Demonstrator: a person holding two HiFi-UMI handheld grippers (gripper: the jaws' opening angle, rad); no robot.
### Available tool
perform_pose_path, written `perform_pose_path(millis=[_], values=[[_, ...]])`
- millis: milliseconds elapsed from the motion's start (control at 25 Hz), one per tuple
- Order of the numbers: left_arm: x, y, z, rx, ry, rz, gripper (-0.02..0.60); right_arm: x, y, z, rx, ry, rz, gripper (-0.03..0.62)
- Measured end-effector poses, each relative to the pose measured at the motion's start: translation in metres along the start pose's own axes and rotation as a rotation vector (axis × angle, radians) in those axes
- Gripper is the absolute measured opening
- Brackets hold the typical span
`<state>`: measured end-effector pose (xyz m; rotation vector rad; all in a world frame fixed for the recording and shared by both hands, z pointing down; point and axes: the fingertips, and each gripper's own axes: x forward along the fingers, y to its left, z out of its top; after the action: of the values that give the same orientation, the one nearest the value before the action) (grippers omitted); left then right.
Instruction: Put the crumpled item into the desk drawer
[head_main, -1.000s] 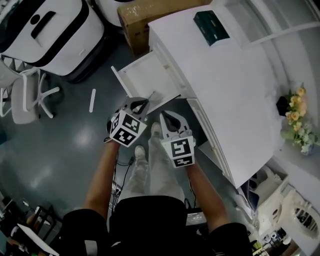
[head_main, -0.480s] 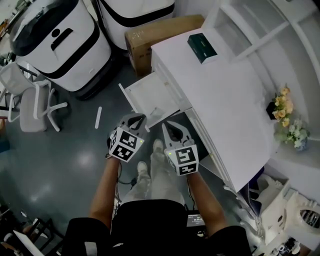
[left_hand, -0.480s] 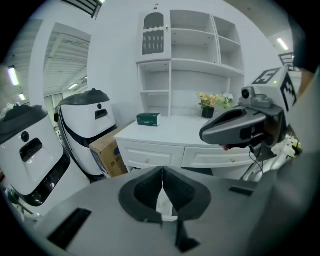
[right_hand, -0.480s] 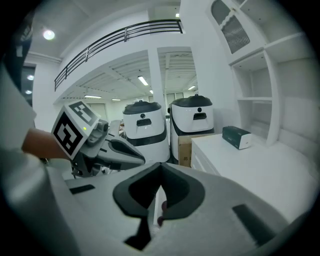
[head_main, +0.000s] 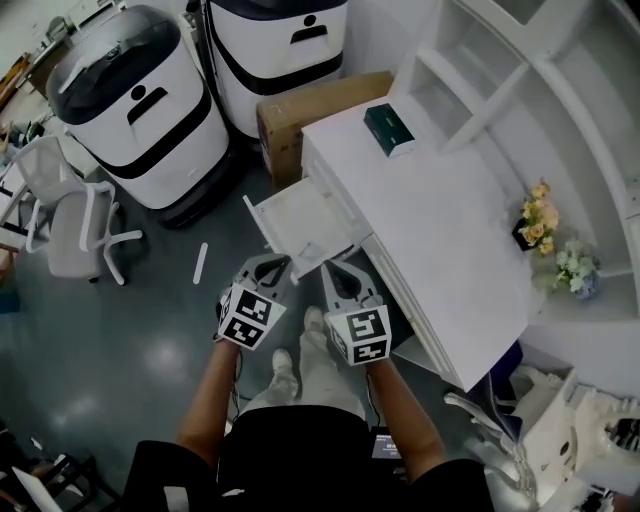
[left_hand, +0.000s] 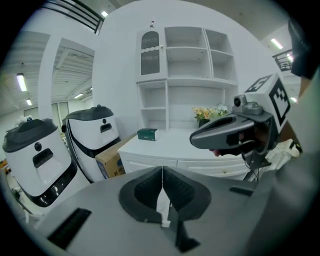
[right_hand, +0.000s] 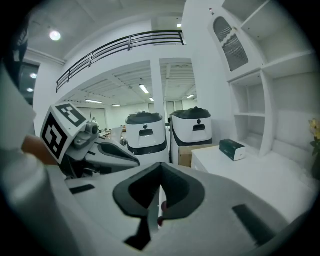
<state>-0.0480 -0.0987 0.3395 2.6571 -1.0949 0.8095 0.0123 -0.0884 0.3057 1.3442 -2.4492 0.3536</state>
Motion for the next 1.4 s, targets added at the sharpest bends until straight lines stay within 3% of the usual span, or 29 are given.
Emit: perform_pose_path(millis=[240,840,1400], values=[[-0.033,-0.012,0.021,0.019,-0.048,0.009,0.009,-0.026,0.009,0.027,-0.011,-0.059,-0.016,-0.009],[-0.138,-0.012,0.087,0.004,-0.265,0.099,0.009,-0.084,0.045,0.096,-0.045,-0.191,-0.050,-0.008],[-0.213,-0.040,0.123,0.070,-0.413,0.099,0.009,-0.131,0.094,0.135,-0.060,-0.310,-0.075,-0.009]])
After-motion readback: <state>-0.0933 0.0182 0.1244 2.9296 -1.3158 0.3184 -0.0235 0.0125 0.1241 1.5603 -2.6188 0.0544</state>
